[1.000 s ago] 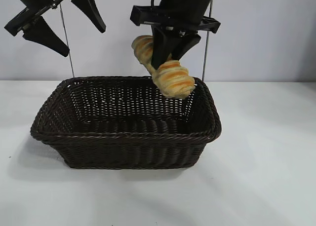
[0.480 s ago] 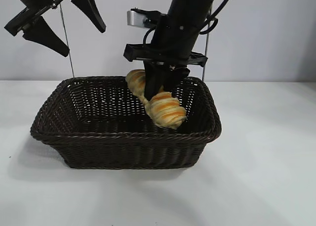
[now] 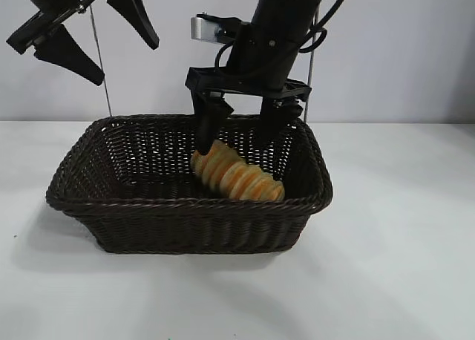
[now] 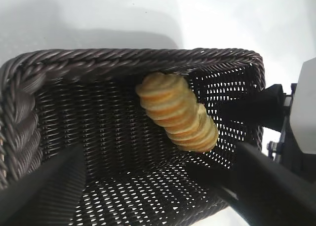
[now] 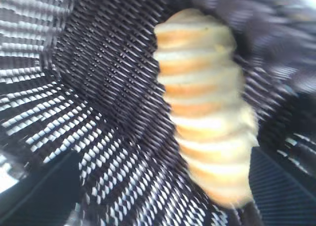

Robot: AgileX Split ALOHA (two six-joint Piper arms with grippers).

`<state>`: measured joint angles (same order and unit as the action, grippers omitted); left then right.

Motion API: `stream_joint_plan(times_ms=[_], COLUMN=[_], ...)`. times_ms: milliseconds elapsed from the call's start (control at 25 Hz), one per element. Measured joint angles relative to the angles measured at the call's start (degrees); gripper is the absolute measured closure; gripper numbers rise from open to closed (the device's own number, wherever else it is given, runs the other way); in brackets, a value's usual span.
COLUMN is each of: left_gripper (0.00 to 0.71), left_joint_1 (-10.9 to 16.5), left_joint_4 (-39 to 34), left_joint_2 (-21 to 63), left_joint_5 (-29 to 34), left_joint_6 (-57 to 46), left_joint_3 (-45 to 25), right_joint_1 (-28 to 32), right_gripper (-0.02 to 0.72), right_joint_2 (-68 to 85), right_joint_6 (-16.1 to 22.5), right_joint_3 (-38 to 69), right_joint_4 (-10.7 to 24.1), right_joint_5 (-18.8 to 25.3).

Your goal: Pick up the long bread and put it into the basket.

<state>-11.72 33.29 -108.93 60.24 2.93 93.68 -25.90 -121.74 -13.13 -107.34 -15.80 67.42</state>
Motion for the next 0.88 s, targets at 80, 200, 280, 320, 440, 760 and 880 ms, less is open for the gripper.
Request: stream_joint_plan(times_ms=[80,200,280,320,440,760,880], left_gripper=[0.123,0.123,0.123,0.123,0.123,0.123,0.123], left_joint_1=[0.0,0.0,0.0,0.0,0.0,0.0,0.0], left_joint_4=[0.0,-0.1,-0.2,-0.2,-0.2,-0.2,-0.2], left_joint_2=[0.0,0.0,0.0,0.0,0.0,0.0,0.0], left_joint_5=[0.0,0.1,0.1,0.1,0.2,0.2,0.2], left_joint_6=[0.0,0.0,0.0,0.0,0.0,0.0,0.0], left_joint_3=[0.0,0.0,0.0,0.0,0.0,0.0,0.0], right_joint_1=[1.2,3.3,5.0,5.8,8.6,14.7,15.0], right_gripper=[0.038,0.038,0.038,0.038,0.038,0.038,0.038], right_joint_2=[0.9,2.2,3.0,3.3,3.6,3.6,3.6], right_joint_6=[0.1,1.1,1.6,2.0,2.9,5.3,5.4], right_joint_3=[-0.7,-2.6,-4.3,-5.5,-8.4,-10.5,-10.5], right_joint_4=[0.0,0.2,0.2,0.2,0.2,0.4,0.4], right_joint_5=[0.8,1.5,2.2,2.6,3.2,3.6,3.6])
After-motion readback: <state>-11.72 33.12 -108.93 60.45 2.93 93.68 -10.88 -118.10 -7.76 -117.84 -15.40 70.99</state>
